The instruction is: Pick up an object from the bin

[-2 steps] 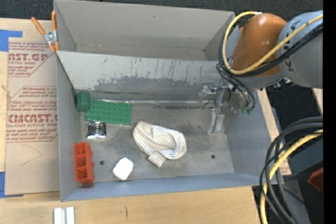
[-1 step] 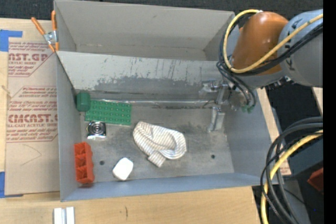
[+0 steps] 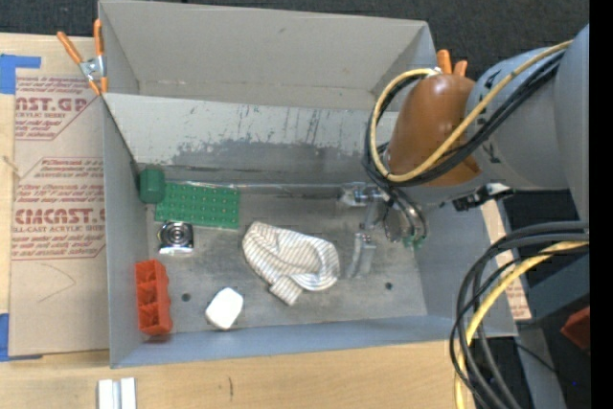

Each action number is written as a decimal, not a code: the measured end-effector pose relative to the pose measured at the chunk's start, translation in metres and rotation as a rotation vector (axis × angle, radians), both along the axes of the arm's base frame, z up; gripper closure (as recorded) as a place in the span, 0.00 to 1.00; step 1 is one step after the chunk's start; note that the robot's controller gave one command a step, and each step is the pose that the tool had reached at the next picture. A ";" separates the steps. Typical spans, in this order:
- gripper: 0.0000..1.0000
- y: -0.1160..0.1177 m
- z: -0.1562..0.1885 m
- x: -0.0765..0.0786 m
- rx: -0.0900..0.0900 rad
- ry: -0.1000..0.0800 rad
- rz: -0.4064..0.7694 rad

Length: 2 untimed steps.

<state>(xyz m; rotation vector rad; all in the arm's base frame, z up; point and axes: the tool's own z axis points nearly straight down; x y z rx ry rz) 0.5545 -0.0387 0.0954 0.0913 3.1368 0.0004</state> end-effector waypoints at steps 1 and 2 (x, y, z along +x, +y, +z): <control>0.00 0.020 -0.029 -0.014 0.003 0.013 -0.003; 0.00 0.049 -0.024 0.005 -0.001 -0.001 0.019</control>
Offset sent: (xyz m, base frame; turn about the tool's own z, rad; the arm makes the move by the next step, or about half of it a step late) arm 0.0109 0.0625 -0.0254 -0.0315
